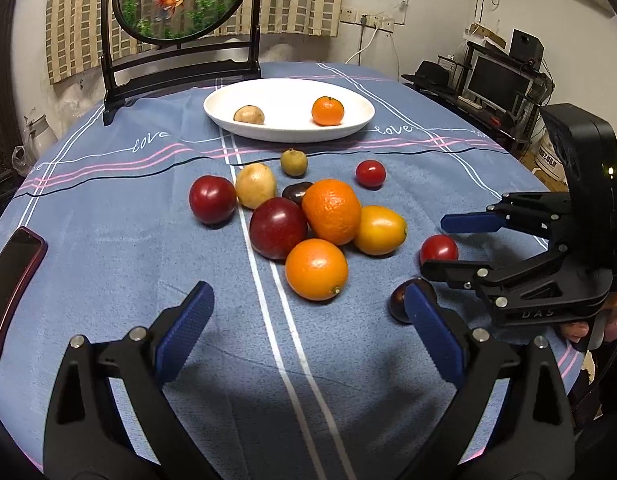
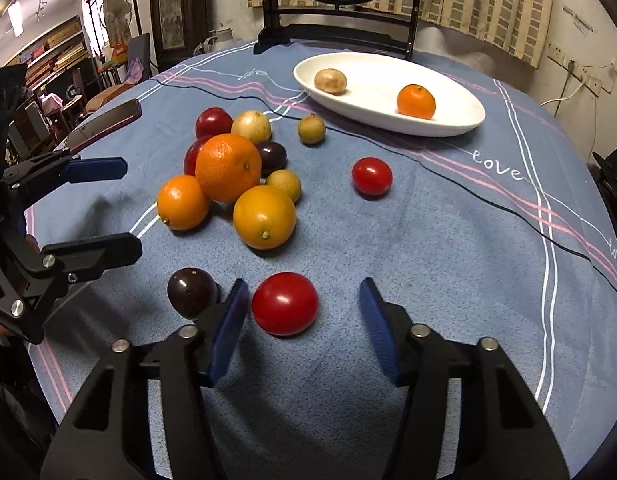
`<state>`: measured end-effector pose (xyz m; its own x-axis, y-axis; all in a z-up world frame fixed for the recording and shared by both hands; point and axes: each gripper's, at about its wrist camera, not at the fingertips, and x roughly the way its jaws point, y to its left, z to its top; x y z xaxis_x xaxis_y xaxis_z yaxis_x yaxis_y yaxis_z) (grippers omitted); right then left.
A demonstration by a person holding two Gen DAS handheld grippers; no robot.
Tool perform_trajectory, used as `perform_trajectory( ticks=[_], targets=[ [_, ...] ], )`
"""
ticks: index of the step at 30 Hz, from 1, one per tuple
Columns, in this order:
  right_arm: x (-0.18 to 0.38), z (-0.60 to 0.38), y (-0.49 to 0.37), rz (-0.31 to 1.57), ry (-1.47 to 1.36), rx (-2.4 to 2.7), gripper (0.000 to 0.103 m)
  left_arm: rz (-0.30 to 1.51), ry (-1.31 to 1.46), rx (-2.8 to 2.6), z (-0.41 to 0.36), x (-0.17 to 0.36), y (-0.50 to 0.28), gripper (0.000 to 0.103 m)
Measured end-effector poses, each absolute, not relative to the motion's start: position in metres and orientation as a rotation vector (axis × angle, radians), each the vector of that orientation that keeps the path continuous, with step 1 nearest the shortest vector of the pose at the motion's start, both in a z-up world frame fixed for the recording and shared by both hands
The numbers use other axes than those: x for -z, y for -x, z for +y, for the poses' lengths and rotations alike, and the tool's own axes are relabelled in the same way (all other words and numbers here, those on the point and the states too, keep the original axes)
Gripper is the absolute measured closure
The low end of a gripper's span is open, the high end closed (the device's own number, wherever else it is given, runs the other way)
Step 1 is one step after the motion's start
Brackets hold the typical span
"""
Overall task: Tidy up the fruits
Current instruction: 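Grasp the red tomato with the right tool while the left tool grasps the dark plum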
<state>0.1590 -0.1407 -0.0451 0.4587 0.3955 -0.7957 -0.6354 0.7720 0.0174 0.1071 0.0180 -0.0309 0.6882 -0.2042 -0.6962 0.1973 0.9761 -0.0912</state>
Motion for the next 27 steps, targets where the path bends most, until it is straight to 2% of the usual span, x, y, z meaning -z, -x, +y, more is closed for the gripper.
perform_trajectory(
  ticks=[6, 13, 16, 18, 23, 25, 27],
  targets=[
    [0.048, -0.13, -0.153, 0.892, 0.358, -0.682, 0.068, 0.767, 0.017, 0.23, 0.019, 0.03, -0.105, 0.005],
    [0.047, -0.135, -0.156, 0.887, 0.338, -0.654, 0.071, 0.764, 0.053, 0.348, 0.002, 0.027, -0.089, 0.007],
    [0.044, -0.146, -0.163, 0.892, 0.269, -0.64, 0.071, 0.792, 0.026, 0.379, -0.012, 0.031, -0.091, 0.021],
    [0.045, -0.15, -0.166, 0.902, 0.238, -0.63, 0.071, 0.82, 0.012, 0.392, -0.019, 0.035, -0.097, 0.034],
    [0.044, -0.156, -0.168, 0.905, 0.203, -0.625, 0.071, 0.845, -0.016, 0.382, -0.029, 0.04, -0.105, 0.044],
    [0.043, -0.157, -0.166, 0.898, 0.201, -0.627, 0.071, 0.857, -0.025, 0.385, -0.034, 0.041, -0.109, 0.051],
    [0.043, -0.157, -0.166, 0.894, 0.2, -0.625, 0.071, 0.872, -0.04, 0.39, -0.038, 0.044, -0.112, 0.064]
  ],
)
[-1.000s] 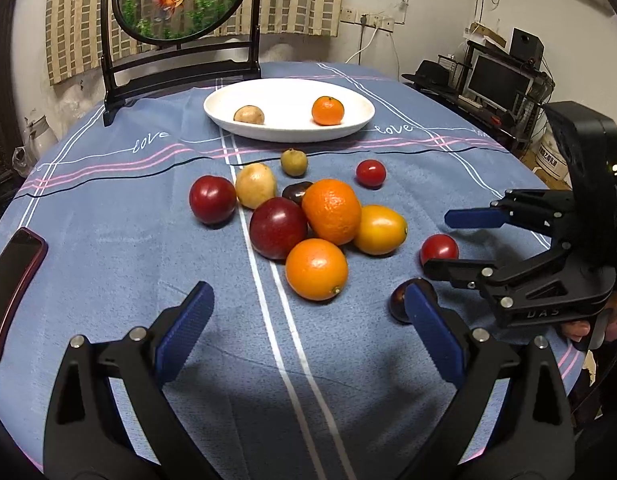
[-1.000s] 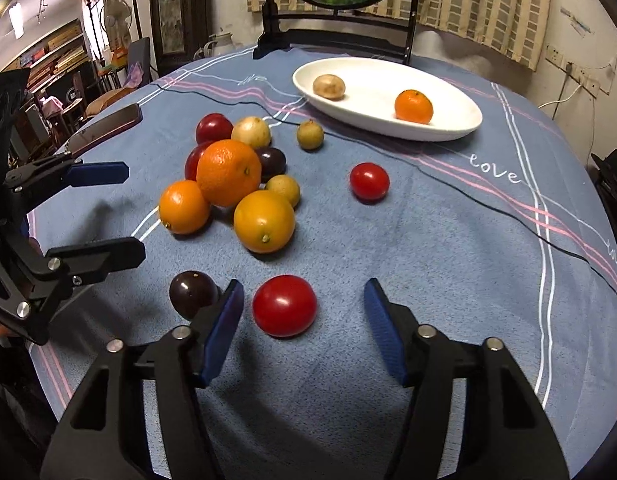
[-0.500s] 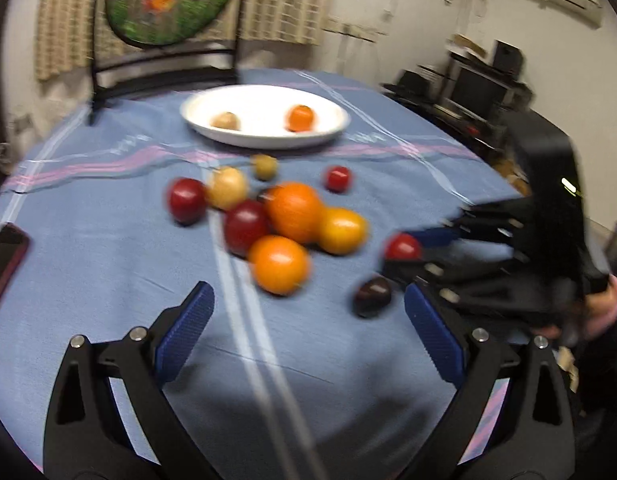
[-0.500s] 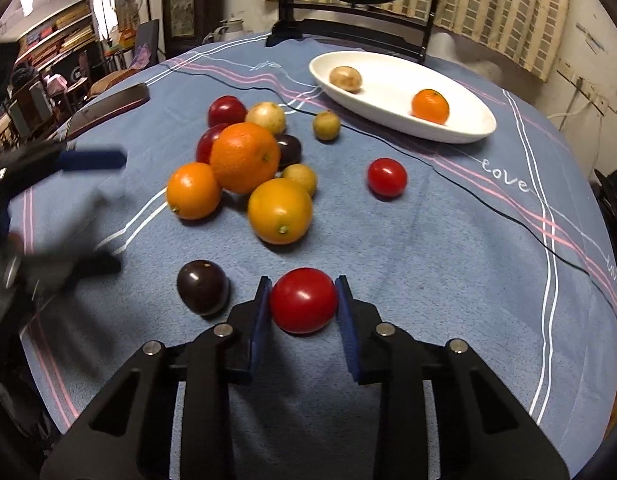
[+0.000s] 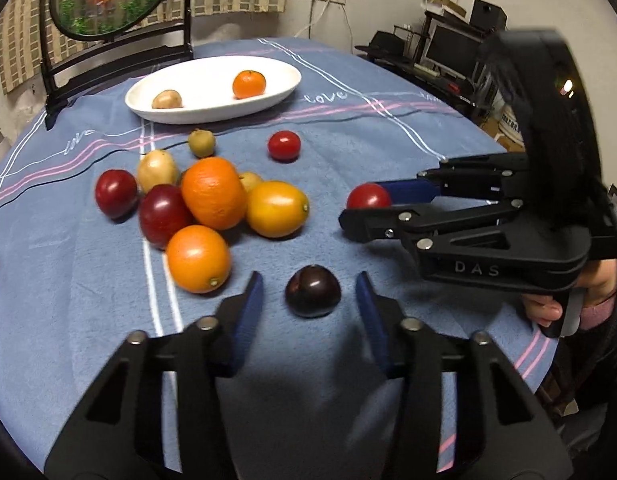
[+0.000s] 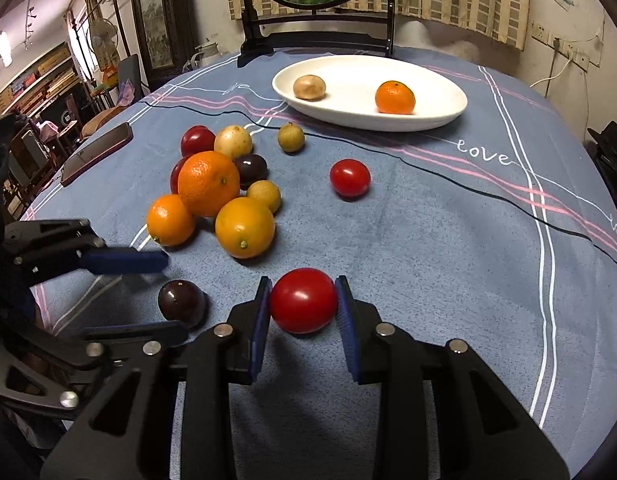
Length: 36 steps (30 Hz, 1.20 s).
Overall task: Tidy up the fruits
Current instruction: 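Grasp the red tomato with the right tool while the left tool grasps the dark plum, then place the red tomato on the plate while the left tool places the dark plum there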
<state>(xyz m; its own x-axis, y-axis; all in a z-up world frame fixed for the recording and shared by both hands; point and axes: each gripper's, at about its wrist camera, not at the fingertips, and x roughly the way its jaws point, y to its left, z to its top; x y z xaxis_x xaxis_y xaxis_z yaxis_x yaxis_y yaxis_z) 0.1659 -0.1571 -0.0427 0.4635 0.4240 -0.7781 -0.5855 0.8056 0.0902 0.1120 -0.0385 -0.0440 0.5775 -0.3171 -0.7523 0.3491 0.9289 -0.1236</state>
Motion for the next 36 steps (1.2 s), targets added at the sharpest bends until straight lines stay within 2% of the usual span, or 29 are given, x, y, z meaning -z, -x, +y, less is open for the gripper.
perform_trajectory(
  ticks=[12, 15, 21, 26, 31, 36],
  targets=[
    [0.04, -0.159, -0.167, 0.889, 0.185, -0.634, 0.071, 0.93, -0.113, 0.352, -0.052, 0.054, -0.118, 0.067],
    [0.04, -0.159, -0.168, 0.891, 0.183, -0.633, 0.071, 0.928, -0.111, 0.353, -0.052, 0.054, -0.119, 0.072],
    [0.04, -0.161, -0.169, 0.886, 0.186, -0.61, 0.071, 0.929, -0.096, 0.35, -0.051, 0.053, -0.118, 0.073],
    [0.029, -0.162, -0.17, 0.824, 0.162, -0.64, 0.071, 0.862, -0.048, 0.383, -0.037, 0.028, -0.119, 0.073],
    [-0.002, -0.159, -0.211, 0.717, 0.068, -0.593, 0.071, 0.796, -0.022, 0.333, -0.01, -0.011, -0.154, 0.073],
    [-0.011, -0.16, -0.285, 0.679, -0.079, -0.519, 0.071, 0.797, 0.044, 0.281, 0.014, -0.035, -0.234, 0.073]
  ],
)
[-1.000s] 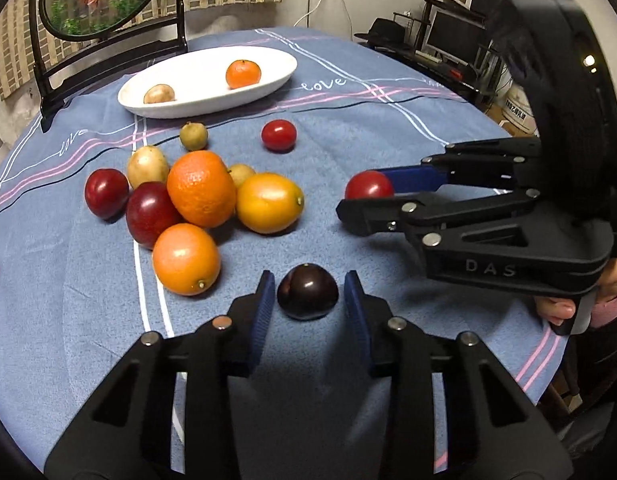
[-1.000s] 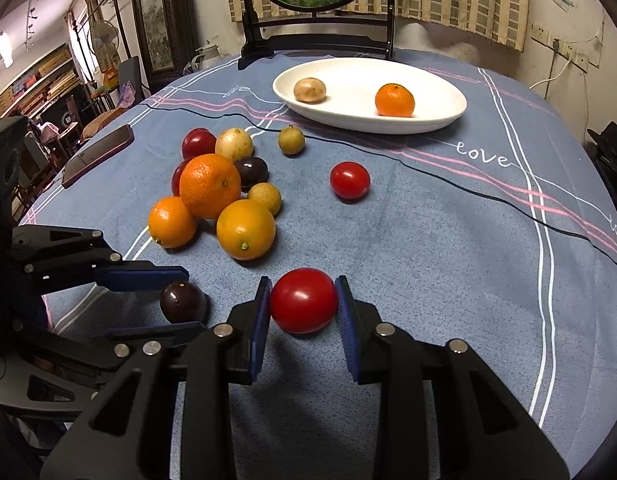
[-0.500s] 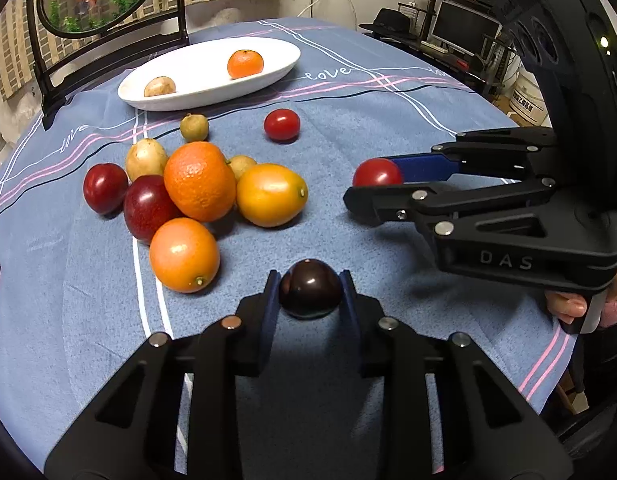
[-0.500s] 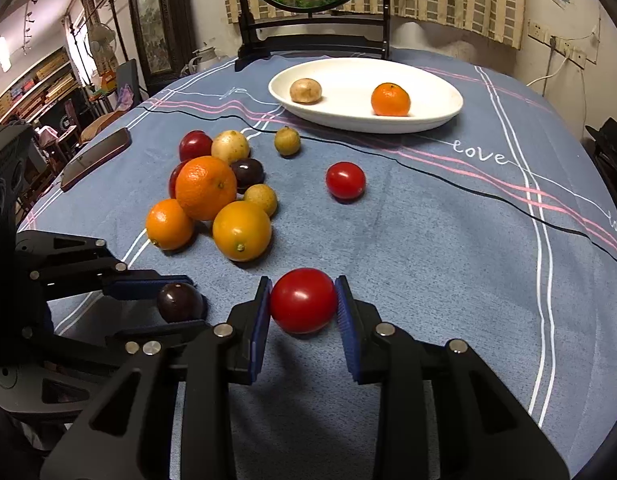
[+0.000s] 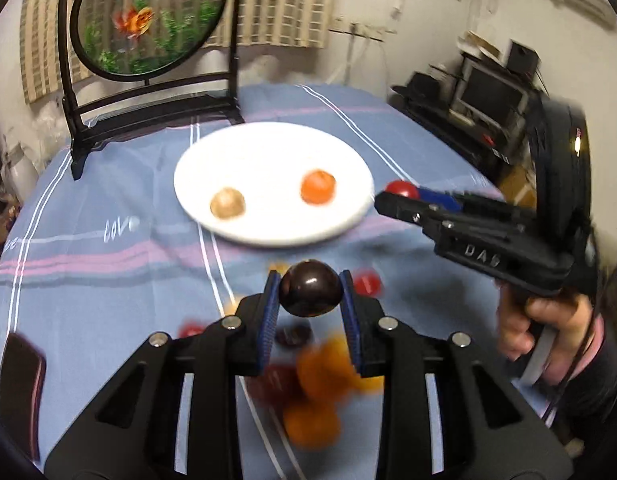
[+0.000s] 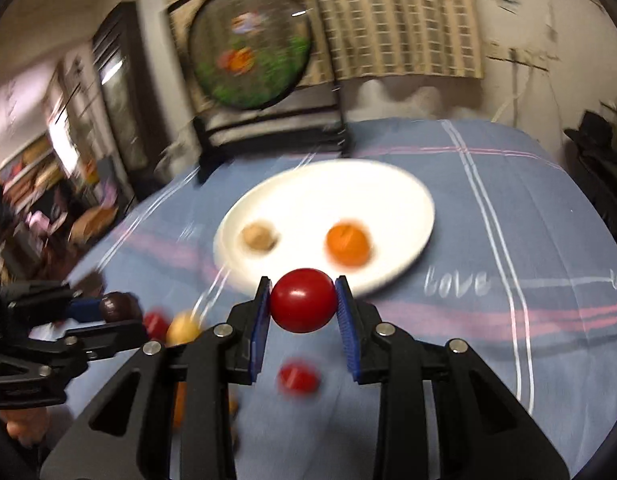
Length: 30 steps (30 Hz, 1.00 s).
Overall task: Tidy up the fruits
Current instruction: 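Place the red tomato on the plate while the left tool places the dark plum there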
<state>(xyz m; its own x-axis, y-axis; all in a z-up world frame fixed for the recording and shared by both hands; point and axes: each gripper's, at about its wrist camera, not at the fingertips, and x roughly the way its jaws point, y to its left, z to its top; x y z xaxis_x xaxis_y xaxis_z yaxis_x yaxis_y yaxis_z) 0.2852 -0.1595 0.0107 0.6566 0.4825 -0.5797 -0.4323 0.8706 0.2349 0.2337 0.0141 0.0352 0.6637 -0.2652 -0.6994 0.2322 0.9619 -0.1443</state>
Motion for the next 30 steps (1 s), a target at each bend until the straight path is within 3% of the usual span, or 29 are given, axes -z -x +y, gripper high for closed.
perform_trajectory(
  ticks=[7, 15, 16, 18, 19, 30],
  targets=[
    [0.019, -0.167, -0.378, 0.75, -0.178, -0.353, 0.071, 0.923, 0.052, 0.202, 0.008, -0.013, -0.348, 0.073],
    [0.034, -0.158, -0.403, 0.803, -0.161, -0.382, 0.067, 0.994, -0.008, 0.185, -0.011, 0.013, -0.383, 0.071],
    [0.033, -0.158, -0.402, 0.801, -0.155, -0.386, 0.057, 0.993, -0.018, 0.18, -0.012, 0.013, -0.382, 0.067],
    [0.026, -0.159, -0.397, 0.768, -0.134, -0.377, 0.044, 0.975, -0.043, 0.153, -0.012, 0.009, -0.378, 0.018],
    [0.023, -0.159, -0.396, 0.755, -0.128, -0.373, 0.04, 0.937, -0.05, 0.126, -0.011, 0.002, -0.372, 0.013],
    [-0.013, -0.146, -0.31, 0.643, -0.029, -0.48, 0.04, 0.781, 0.012, 0.056, 0.031, -0.03, -0.246, 0.004]
  ],
)
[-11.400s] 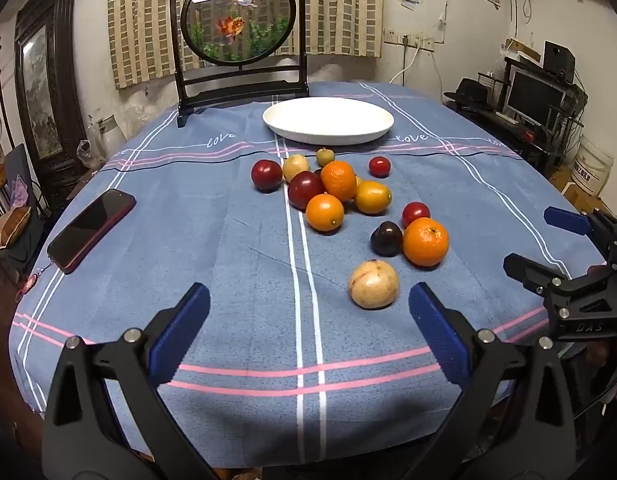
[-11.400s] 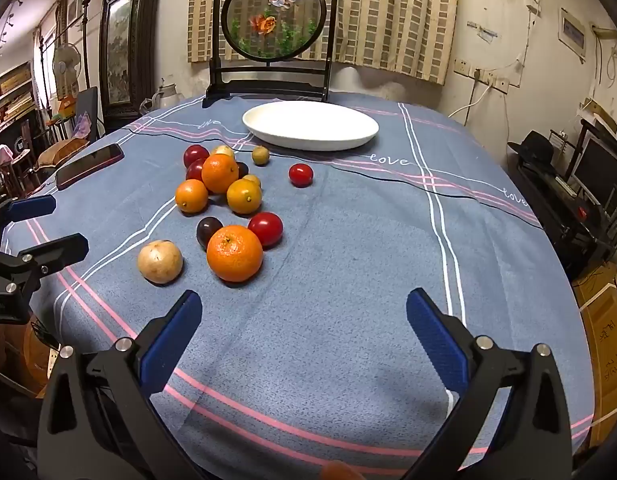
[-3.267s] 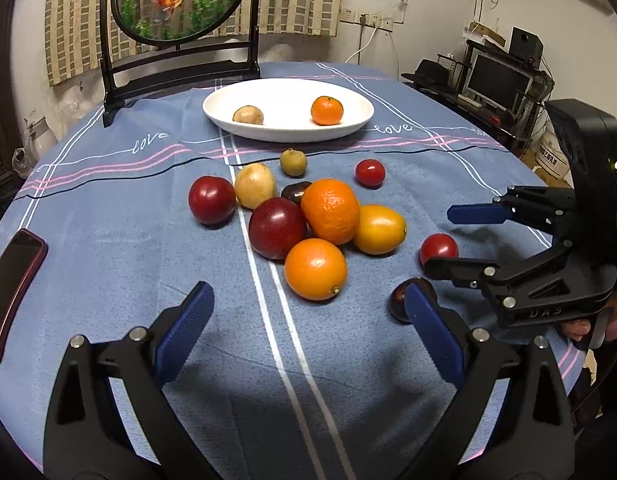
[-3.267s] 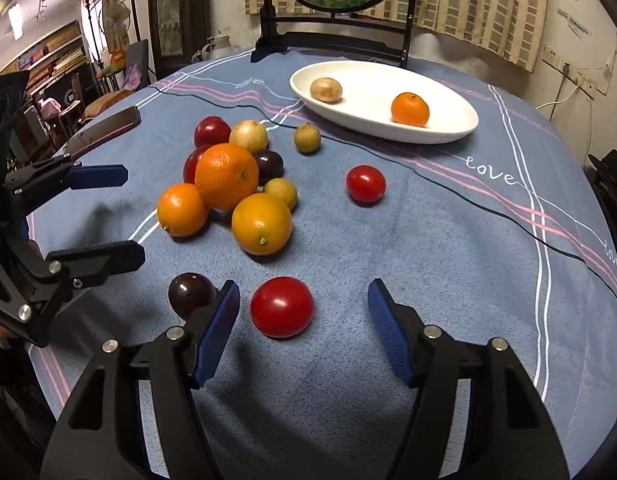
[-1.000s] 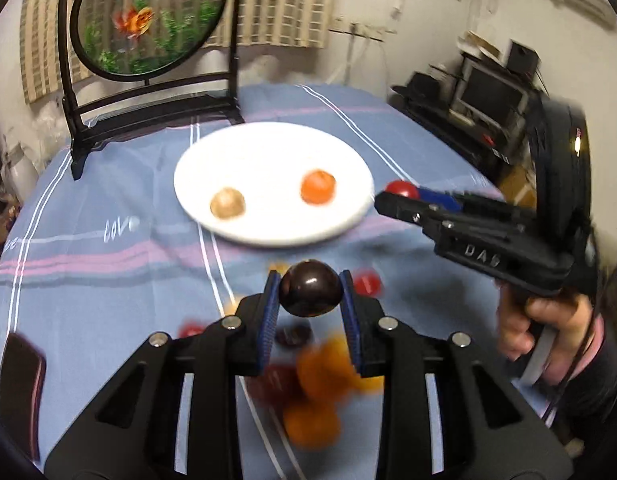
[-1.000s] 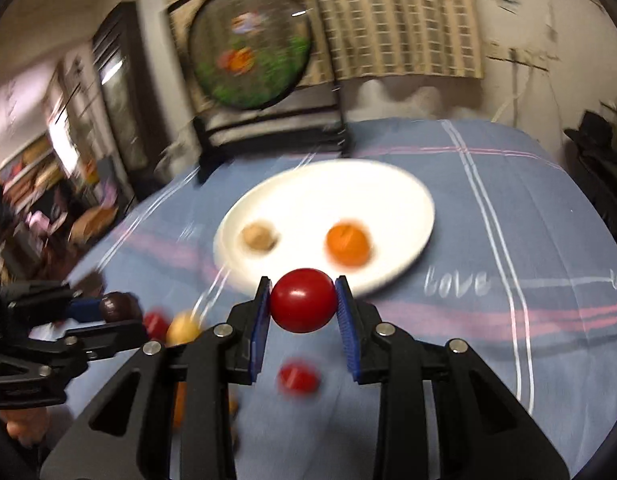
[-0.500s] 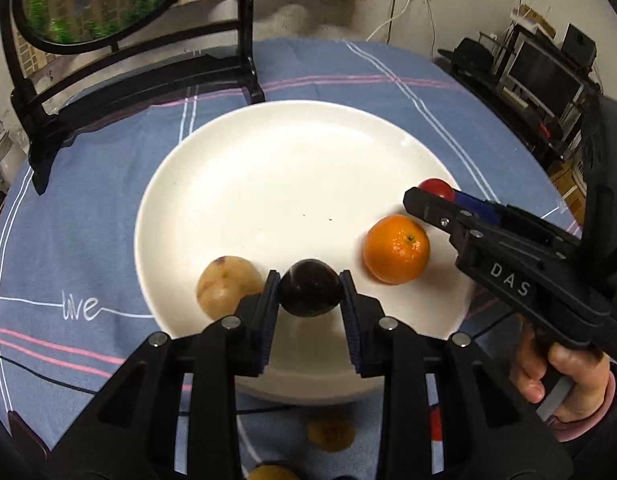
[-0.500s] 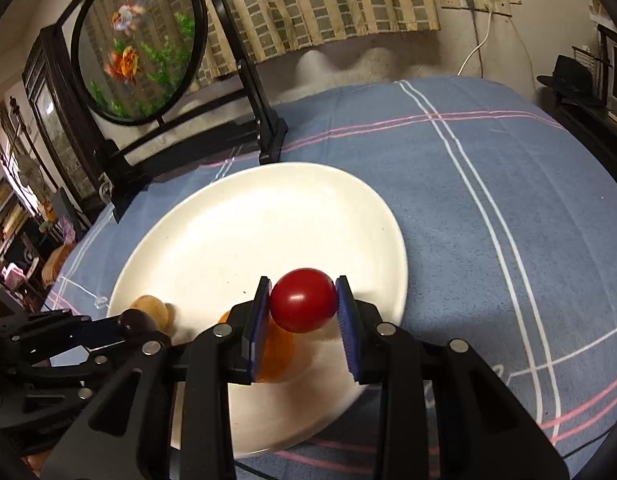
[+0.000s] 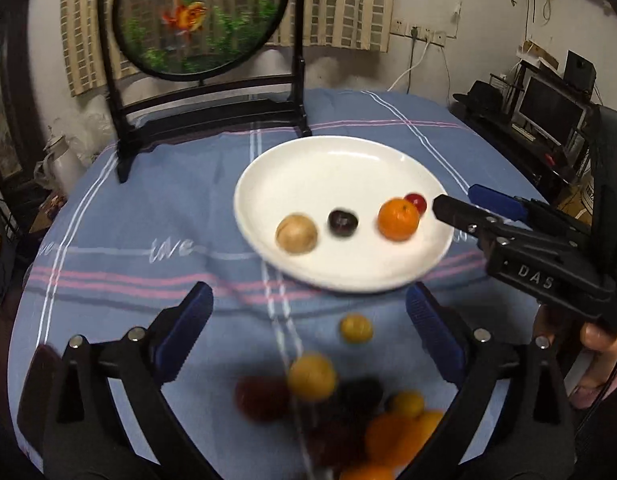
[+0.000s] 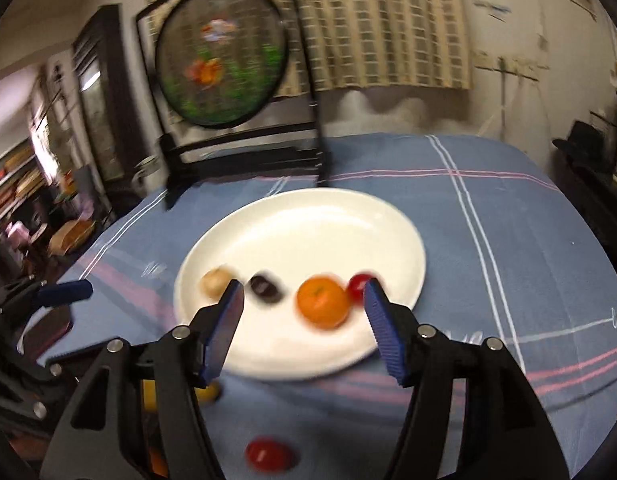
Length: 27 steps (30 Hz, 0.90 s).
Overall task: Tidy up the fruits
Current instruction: 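Place the red tomato on the plate while the left tool places the dark plum there, then grasp the yellow lemon with the right tool while the left tool grasps an orange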
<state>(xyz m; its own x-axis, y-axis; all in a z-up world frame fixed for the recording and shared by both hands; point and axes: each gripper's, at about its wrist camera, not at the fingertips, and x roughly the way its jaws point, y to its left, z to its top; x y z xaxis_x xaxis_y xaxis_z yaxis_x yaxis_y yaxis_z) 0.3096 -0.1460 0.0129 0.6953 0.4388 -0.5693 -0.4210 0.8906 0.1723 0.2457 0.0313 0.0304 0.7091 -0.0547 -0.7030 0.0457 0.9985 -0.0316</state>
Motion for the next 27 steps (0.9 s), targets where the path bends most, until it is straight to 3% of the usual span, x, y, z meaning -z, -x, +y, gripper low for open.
perform_trajectory(
  ticks=[6, 11, 17, 27],
  targets=[
    [-0.011, -0.146, -0.246, 0.6, 0.03, -0.516, 0.04, 0.753, 0.133, 0.046, 0.052, 0.0, -0.174, 0.002],
    [0.01, -0.14, -0.237, 0.834, -0.008, -0.706, 0.04, 0.769, 0.119, 0.122, 0.05, 0.017, -0.143, 0.002],
    [0.018, -0.113, -0.207, 0.819, 0.286, -0.677, 0.04, 0.79, 0.088, 0.162, 0.042, 0.027, -0.14, 0.002],
    [0.036, -0.106, -0.178, 0.844, 0.368, -0.744, 0.044, 0.796, 0.084, 0.163, 0.039, 0.027, -0.137, 0.002]
  ],
)
